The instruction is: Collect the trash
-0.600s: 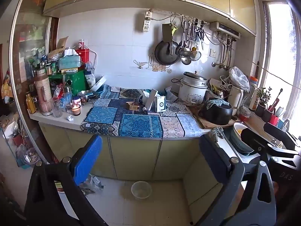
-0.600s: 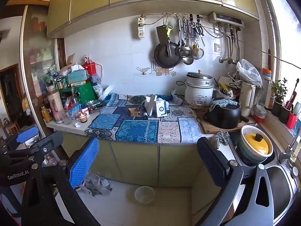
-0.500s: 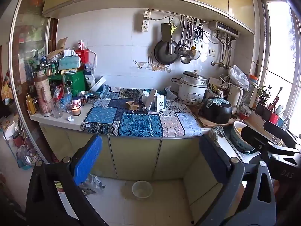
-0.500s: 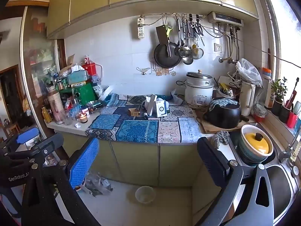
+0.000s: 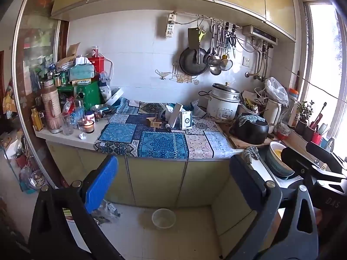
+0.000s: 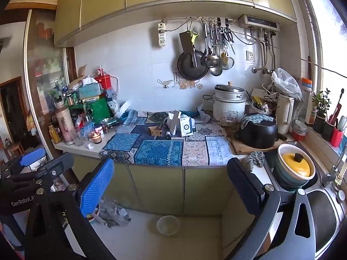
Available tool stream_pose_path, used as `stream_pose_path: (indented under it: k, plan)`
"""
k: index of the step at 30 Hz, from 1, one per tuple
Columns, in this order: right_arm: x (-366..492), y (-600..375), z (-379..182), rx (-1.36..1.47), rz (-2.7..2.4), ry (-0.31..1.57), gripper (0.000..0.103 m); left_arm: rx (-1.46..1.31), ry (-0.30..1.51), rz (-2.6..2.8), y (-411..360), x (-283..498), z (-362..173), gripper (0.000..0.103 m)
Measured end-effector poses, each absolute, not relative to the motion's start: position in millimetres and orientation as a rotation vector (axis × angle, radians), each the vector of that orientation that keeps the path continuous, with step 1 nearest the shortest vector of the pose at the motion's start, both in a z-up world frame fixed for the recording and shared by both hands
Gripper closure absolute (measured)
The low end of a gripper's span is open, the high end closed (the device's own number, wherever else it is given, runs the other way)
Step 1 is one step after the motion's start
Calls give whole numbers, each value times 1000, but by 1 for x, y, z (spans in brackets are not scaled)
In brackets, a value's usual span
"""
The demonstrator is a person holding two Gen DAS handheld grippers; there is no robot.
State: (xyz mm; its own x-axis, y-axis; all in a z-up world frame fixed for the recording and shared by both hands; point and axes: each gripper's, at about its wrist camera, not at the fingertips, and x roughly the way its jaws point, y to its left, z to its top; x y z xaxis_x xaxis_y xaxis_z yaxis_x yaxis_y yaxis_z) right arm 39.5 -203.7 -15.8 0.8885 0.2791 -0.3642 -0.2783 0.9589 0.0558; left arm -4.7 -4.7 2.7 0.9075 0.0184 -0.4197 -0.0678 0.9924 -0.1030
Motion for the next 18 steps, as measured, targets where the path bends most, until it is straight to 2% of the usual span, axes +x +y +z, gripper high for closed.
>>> stream_pose_path:
  k: [18]
  plan:
    - [42, -199, -15, 7, 274, 381, 0, -142, 425, 55, 0, 0, 1, 0]
